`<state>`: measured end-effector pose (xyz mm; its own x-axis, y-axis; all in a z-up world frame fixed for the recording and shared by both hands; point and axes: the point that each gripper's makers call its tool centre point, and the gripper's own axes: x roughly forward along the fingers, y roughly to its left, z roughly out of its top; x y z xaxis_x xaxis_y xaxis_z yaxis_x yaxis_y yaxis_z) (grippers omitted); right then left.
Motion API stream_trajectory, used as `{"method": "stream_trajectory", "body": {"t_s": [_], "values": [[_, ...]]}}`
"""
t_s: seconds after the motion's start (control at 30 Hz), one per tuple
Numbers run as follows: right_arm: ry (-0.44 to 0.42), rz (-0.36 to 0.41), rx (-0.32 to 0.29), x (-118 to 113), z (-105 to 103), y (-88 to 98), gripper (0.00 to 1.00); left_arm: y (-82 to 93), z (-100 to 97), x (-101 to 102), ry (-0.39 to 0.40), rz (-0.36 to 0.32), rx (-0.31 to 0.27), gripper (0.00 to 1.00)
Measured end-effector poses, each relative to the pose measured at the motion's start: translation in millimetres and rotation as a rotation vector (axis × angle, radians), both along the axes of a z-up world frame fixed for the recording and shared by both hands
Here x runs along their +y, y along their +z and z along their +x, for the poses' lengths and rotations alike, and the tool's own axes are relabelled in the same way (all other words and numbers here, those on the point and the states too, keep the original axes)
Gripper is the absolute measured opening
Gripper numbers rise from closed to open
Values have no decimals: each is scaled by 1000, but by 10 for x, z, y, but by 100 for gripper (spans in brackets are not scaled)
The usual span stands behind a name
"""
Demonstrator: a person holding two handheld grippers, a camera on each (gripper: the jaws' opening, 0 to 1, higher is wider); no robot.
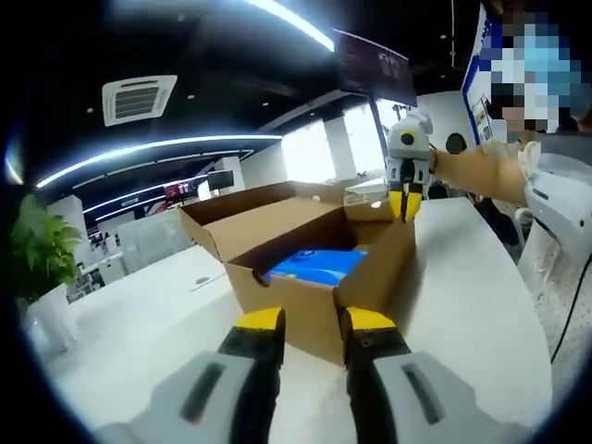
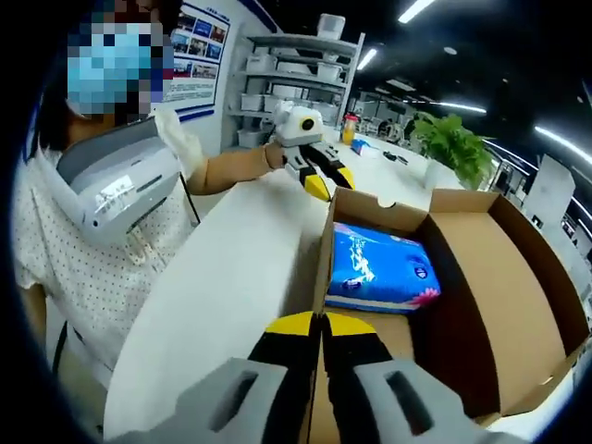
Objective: Operate the shoe box by opening the lid, removing the specified soft item, and placing it in the target area until the item is outside and the box remains undamaged.
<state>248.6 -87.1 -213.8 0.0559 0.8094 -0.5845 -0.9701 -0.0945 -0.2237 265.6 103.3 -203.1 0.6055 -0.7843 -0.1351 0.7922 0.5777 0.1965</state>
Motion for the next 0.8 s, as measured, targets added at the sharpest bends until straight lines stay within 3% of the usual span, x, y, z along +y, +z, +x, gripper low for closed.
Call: {"method": "stream_trajectory", "body": {"t_s": [0.13, 0.23, 0.47, 0.6, 0.8], "values": [[4, 2, -12, -7, 6, 3, 2, 137, -27, 51, -23, -85, -4, 25], [9, 1, -23, -8, 7, 3, 2, 137, -40, -3, -31, -90, -4, 25], [6, 17, -33, -8, 10, -1, 2, 255, -157, -302, -137, 19, -34, 23], [0, 24, -37, -5, 14, -1, 2, 165, -167, -422, -191, 168, -21, 21], [-4, 19, -44, 2, 0, -11, 2, 20, -87, -462, -233, 335, 60, 12]]}}
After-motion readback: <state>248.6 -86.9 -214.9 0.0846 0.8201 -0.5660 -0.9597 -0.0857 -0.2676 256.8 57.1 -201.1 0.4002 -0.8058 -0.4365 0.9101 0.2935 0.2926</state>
